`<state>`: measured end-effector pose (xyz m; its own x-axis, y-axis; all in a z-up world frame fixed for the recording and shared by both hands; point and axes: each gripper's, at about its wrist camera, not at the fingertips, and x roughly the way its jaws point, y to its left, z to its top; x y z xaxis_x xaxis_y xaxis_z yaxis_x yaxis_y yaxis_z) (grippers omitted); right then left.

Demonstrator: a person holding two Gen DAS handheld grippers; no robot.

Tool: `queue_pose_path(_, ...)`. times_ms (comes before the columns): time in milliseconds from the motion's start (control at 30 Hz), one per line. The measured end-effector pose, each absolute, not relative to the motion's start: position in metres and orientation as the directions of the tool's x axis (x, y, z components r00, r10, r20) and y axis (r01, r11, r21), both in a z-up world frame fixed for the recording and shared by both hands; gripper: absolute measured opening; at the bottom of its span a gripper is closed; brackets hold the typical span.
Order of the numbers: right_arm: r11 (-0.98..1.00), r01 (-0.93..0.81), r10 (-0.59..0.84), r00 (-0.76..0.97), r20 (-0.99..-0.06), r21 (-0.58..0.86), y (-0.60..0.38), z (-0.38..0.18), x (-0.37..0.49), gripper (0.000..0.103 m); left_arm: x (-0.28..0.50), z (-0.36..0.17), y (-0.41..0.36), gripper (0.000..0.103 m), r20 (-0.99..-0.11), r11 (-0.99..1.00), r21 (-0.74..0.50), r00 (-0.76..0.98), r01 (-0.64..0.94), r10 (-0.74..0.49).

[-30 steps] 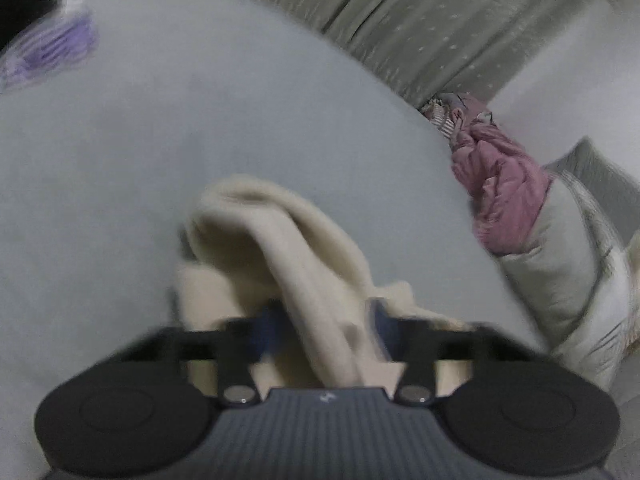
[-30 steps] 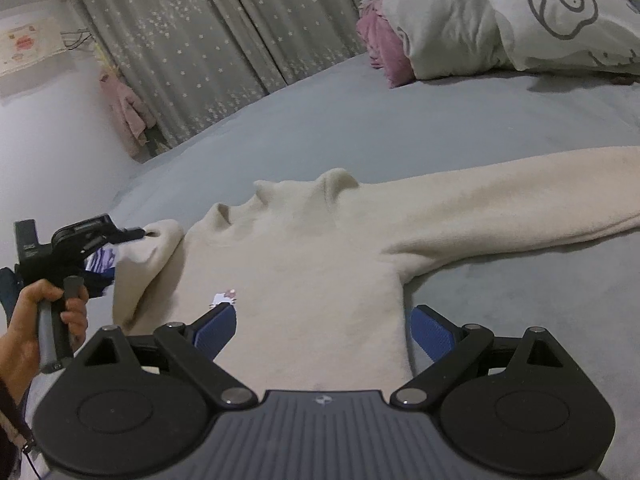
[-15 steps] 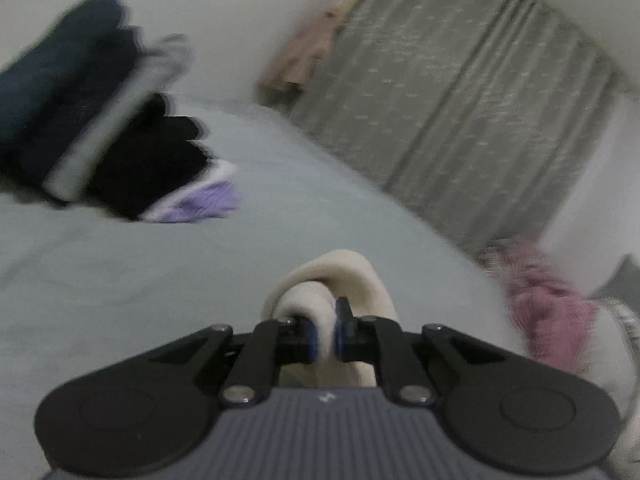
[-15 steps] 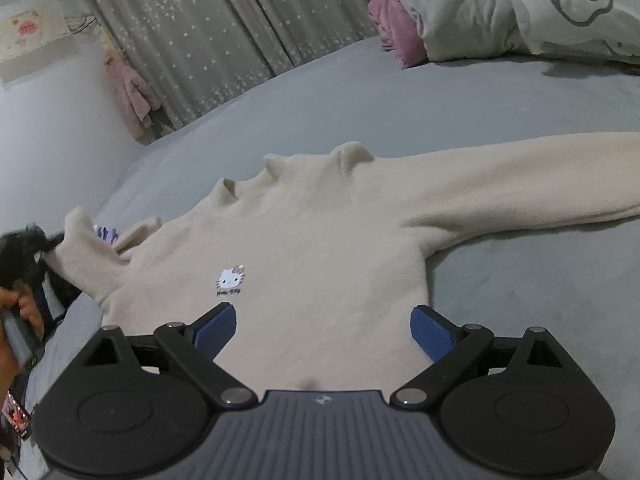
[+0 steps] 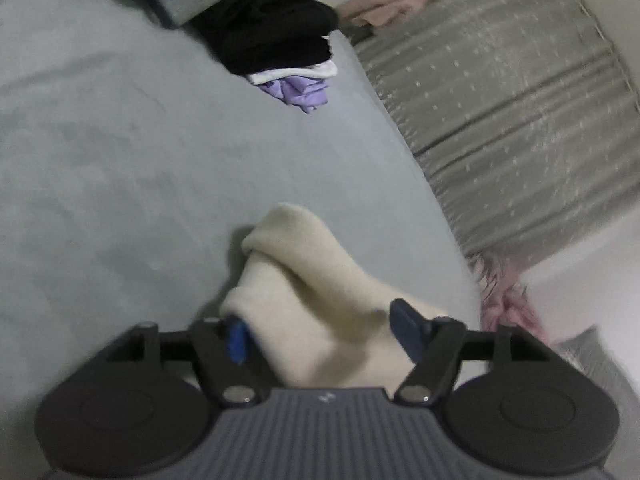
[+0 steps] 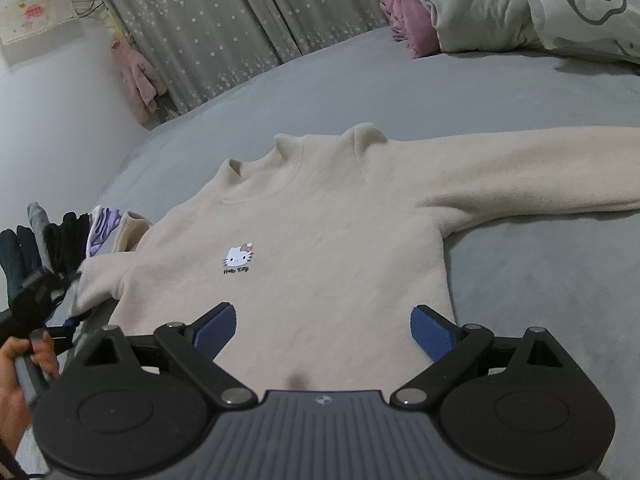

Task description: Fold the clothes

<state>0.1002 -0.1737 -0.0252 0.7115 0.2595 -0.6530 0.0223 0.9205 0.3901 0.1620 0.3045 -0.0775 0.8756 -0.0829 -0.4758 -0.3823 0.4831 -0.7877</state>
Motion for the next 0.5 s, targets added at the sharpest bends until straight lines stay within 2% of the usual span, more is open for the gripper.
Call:
queue_pose_path(67, 0.922, 0.021, 0.259, 0.708, -0.657, 0.386, -0.173, -0.026, 0.100, 0.094, 0.166, -0.068, 0.297, 0.030, -0.457, 0.502, -0.780, 0.888, -0.374, -0.047)
queue_pose_path(100, 0.923, 0.021, 0.258, 0.707, -0.658, 0.385, -0.173, -0.026, 0.099, 0.094, 0.169, -0.056, 0.287, 0.026, -0.430, 0.556, -0.755, 0.903, -0.347, -0.020)
queue_pose_path(167, 0.923, 0.022, 0.258, 0.707, -0.658, 0.385, -0.173, -0.027, 0.099, 0.094, 0.172, -0.034, 0.262, 0.026, -0.380, 0.658, -0.702, 0.925, -0.273, -0.021)
queue_pose_path(333, 0.920, 0.029, 0.256, 0.711, -0.655, 0.390, -0.175, -0.025, 0.097, 0.094, 0.183, -0.001, 0.188, 0.027, -0.313, 0.802, -0.597, 0.922, -0.004, -0.228)
queue_pose_path(400, 0.918, 0.033, 0.255, 0.712, -0.654, 0.395, -0.176, -0.025, 0.097, 0.094, 0.187, 0.002, 0.151, 0.030, -0.324, 0.817, -0.563, 0.877, 0.124, -0.356)
queue_pose_path(500, 0.915, 0.037, 0.254, 0.720, -0.646, 0.401, -0.178, -0.021, 0.096, 0.094, 0.188, -0.009, 0.099, 0.039, -0.405, 0.795, -0.543, 0.744, 0.272, -0.531)
